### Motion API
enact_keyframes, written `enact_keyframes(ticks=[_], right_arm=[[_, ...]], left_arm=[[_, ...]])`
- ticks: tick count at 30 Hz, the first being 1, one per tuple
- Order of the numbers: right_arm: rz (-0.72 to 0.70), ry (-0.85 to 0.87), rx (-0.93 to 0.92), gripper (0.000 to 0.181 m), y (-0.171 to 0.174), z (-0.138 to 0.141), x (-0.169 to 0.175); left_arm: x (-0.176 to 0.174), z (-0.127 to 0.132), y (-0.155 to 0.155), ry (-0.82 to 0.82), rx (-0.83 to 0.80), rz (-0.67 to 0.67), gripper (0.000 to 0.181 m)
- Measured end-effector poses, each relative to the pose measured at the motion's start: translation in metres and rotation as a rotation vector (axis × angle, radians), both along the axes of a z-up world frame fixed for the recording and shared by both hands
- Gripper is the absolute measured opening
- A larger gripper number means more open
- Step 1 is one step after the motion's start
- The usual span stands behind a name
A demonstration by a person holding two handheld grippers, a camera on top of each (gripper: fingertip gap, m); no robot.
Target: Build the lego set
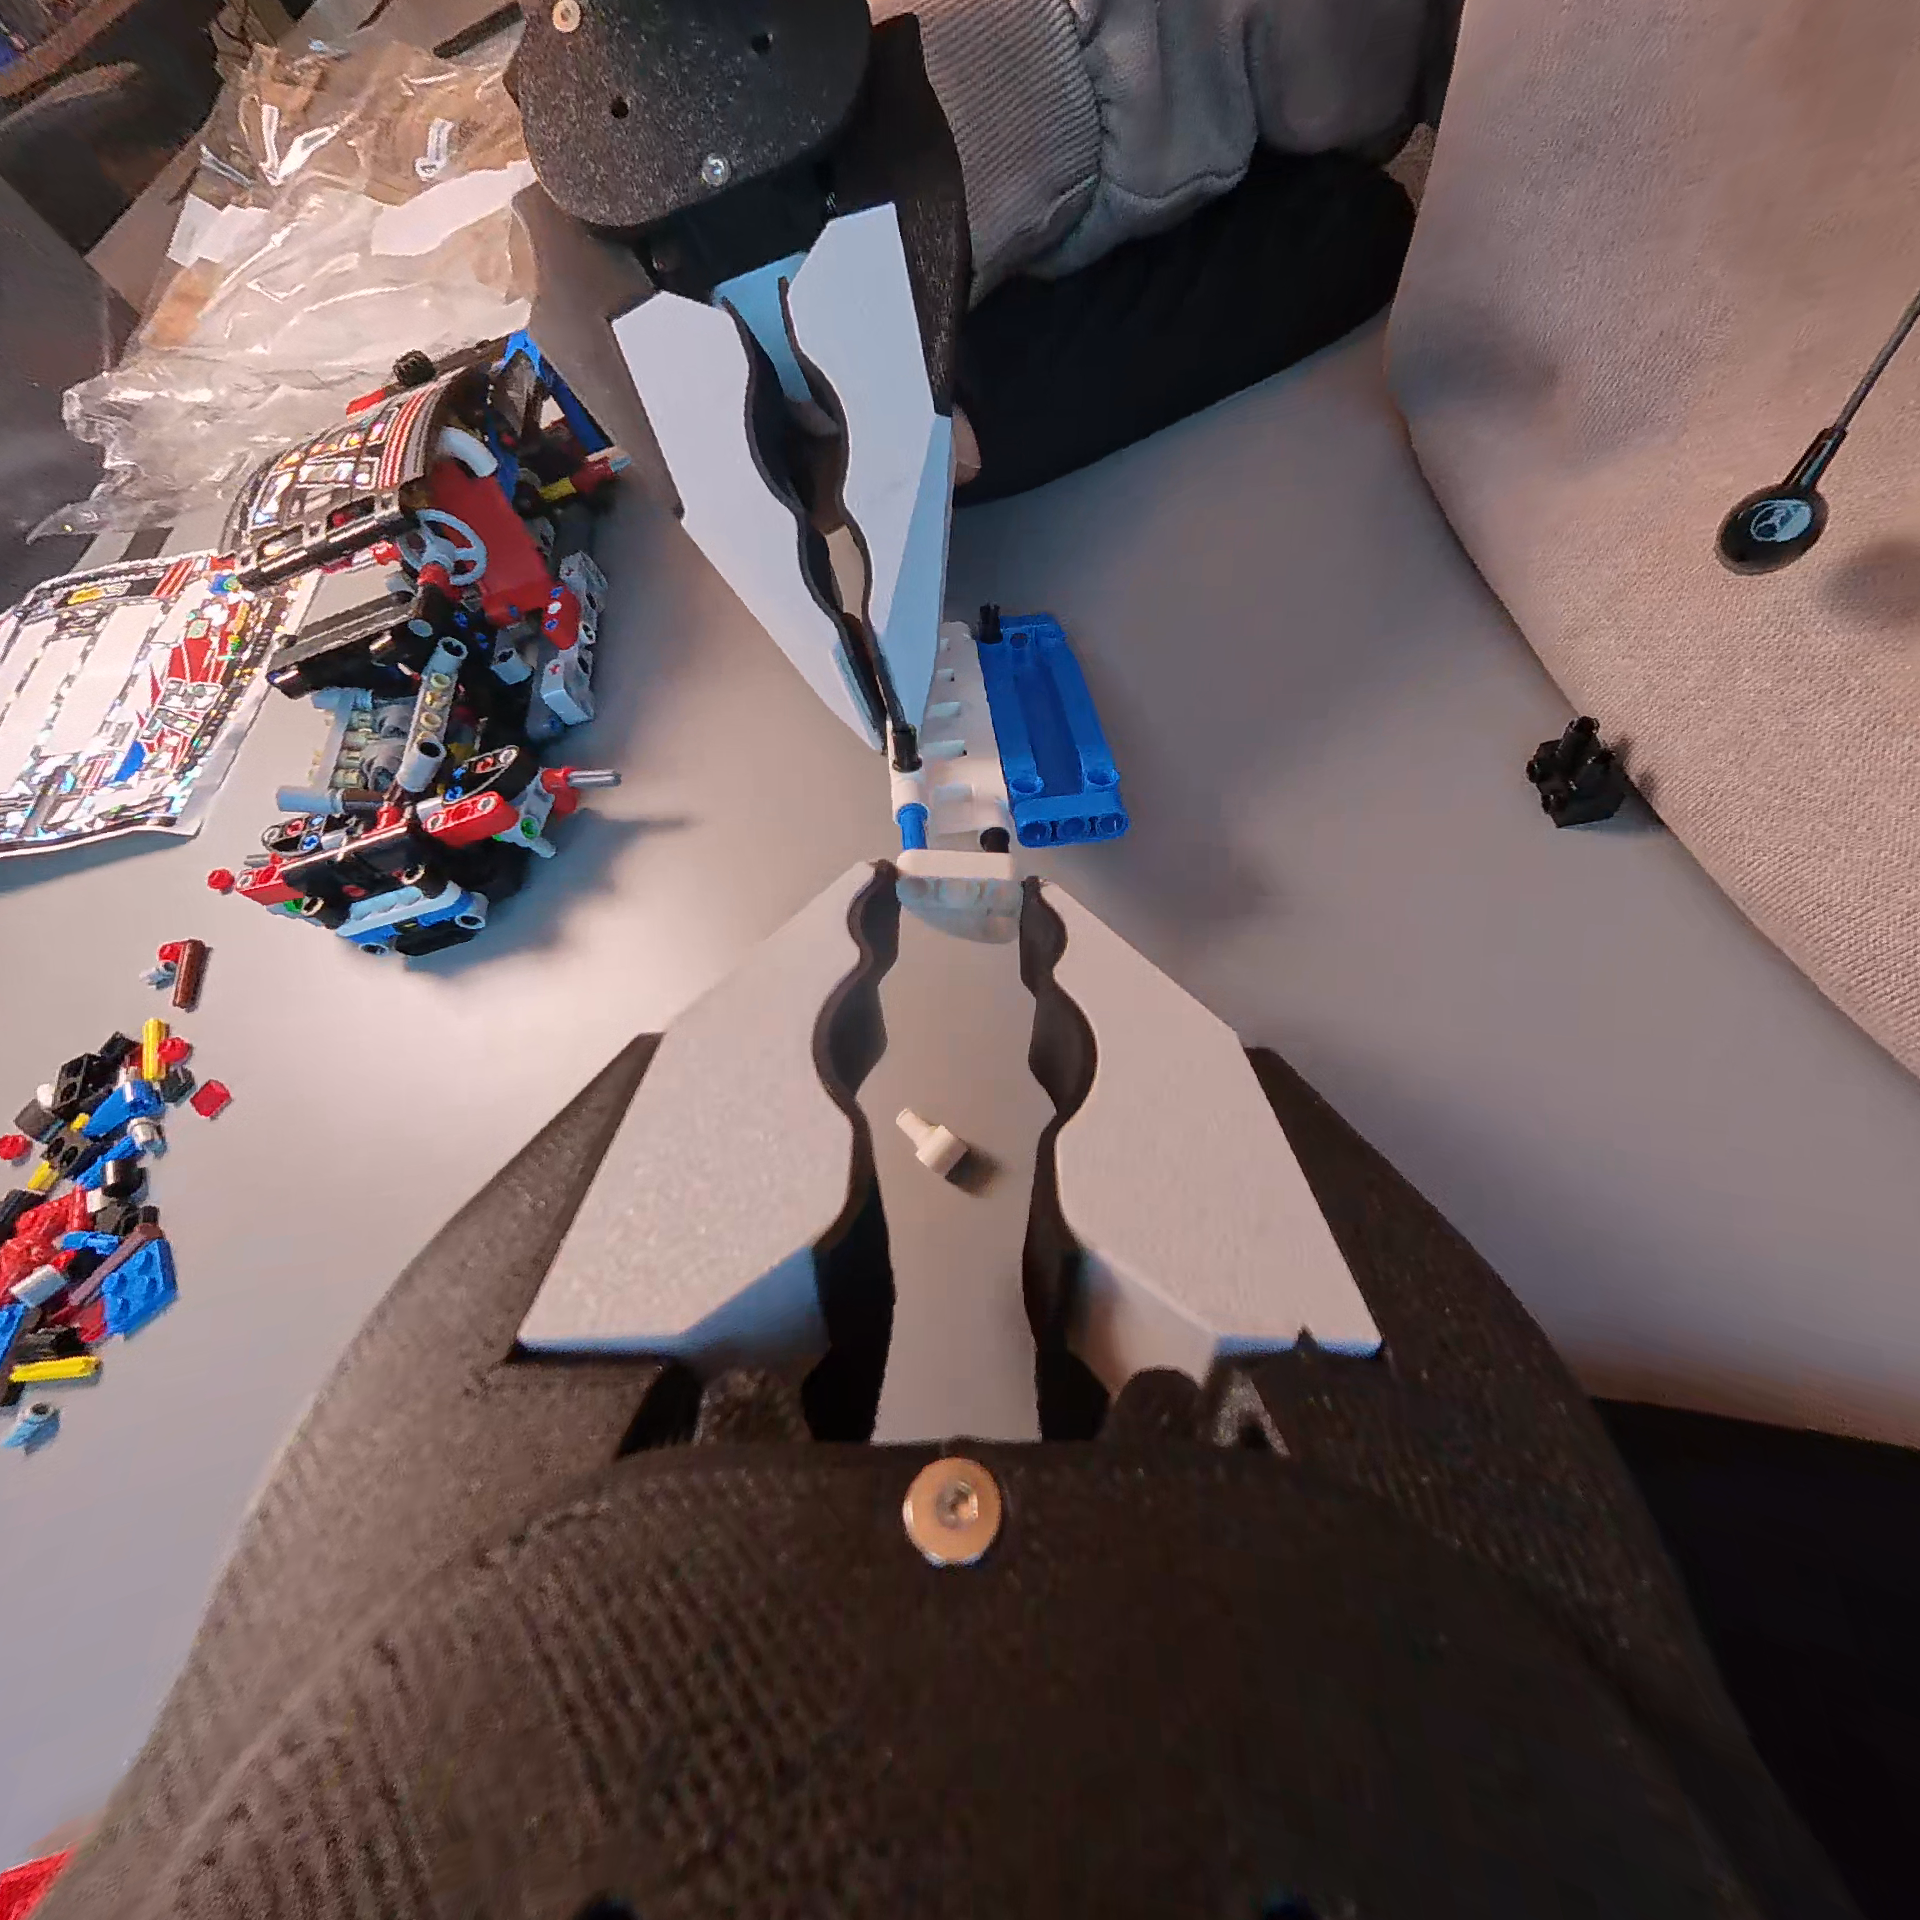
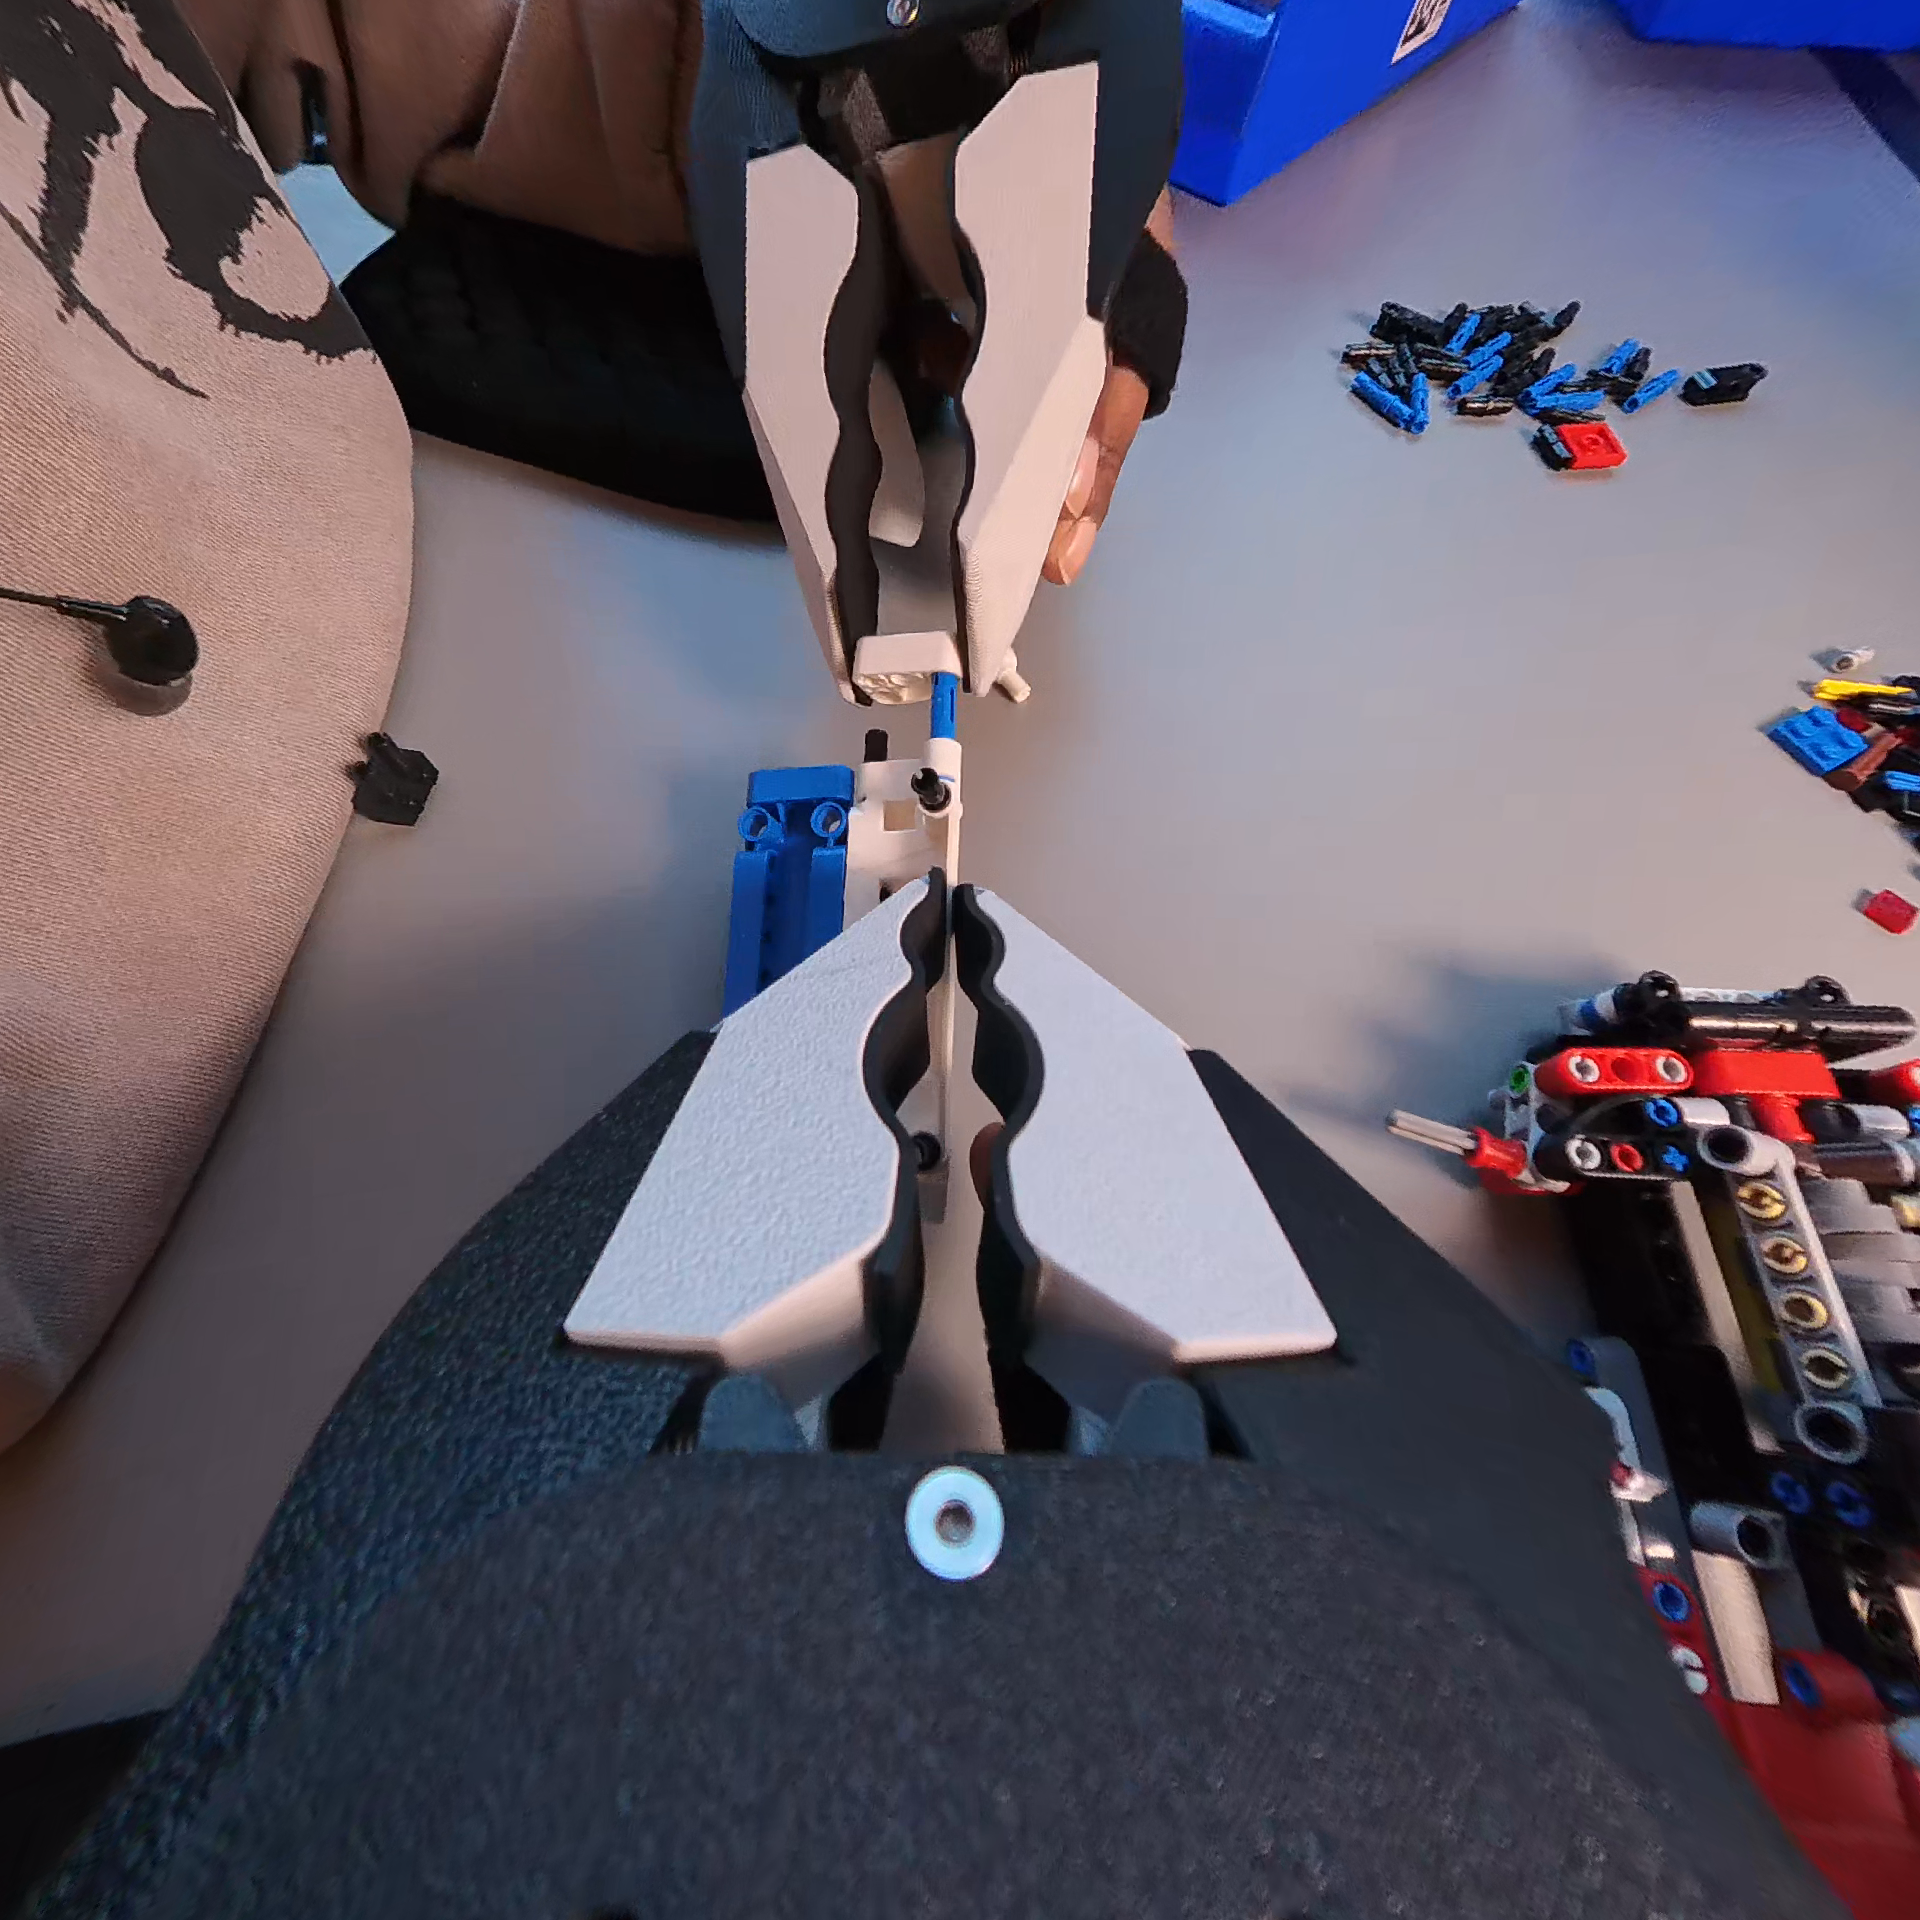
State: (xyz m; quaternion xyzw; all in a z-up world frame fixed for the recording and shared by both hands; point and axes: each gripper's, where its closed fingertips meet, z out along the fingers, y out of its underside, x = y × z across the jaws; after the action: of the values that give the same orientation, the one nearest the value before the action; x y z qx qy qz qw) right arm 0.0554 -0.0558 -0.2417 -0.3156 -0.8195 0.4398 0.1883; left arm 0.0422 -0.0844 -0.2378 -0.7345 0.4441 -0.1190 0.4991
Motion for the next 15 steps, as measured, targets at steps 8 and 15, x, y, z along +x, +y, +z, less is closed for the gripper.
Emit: enact_keyframes(ticks=[8,15], right_arm=[[-0.011,-0.021,-0.080,0.000,0.001,0.005,0.000],[0.016,-0.026,-0.123,0.000,-0.003,0.009,0.002]], left_arm=[[0.001,0.011,0.003,-0.058,0.057,0.010,0.022],[0.003,0.022,0.006,-0.080,0.105,-0.010,0.022]])
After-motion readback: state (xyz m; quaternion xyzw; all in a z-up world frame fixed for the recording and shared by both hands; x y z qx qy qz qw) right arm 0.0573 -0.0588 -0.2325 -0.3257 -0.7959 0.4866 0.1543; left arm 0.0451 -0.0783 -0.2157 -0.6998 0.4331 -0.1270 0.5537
